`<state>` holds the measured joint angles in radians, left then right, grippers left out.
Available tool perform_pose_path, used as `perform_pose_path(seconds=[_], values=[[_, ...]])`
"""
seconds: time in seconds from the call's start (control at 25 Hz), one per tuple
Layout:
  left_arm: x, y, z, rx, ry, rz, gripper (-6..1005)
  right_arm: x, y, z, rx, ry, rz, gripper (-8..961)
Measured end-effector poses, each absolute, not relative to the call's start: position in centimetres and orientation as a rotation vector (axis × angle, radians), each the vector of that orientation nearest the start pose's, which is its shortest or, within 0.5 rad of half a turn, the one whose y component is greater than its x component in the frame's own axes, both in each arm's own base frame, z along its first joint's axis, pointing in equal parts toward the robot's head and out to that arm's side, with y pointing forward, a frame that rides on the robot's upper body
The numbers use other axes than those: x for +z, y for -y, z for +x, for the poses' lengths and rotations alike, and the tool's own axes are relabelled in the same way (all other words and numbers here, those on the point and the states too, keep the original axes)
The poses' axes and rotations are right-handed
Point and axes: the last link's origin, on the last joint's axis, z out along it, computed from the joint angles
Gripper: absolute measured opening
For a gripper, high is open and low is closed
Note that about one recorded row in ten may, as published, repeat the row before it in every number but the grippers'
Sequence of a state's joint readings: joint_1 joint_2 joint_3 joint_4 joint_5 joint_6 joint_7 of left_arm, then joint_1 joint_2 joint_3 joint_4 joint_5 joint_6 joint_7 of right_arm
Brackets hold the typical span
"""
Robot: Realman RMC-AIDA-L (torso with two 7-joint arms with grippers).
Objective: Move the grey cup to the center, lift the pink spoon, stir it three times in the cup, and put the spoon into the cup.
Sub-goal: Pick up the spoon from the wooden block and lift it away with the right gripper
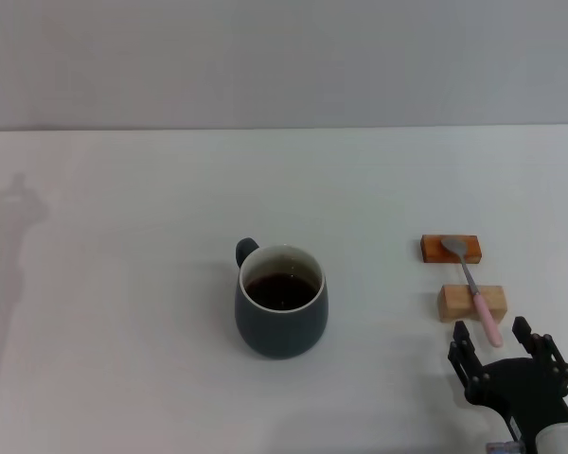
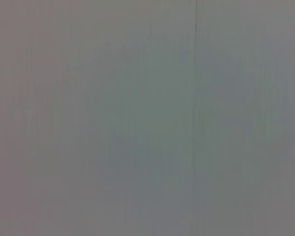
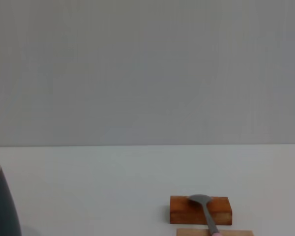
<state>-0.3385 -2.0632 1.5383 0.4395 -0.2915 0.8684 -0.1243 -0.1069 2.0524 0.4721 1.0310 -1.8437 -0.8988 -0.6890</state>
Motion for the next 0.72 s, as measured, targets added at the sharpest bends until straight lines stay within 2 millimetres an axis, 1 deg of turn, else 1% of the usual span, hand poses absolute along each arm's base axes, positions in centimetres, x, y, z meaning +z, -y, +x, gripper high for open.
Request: perform_pose_path(seconds=[0.36, 0.72], values=[[4.38, -35.88, -34.71, -0.616, 0.612, -1.386, -2, -11.01, -19.46, 27.93, 0.443, -0.809, -1.692, 695], [4.39, -35.89, -34.71, -0.617, 0.612, -1.385, -2, -11.08, -19.53, 27.96, 0.443, -0.805, -1.699, 678]])
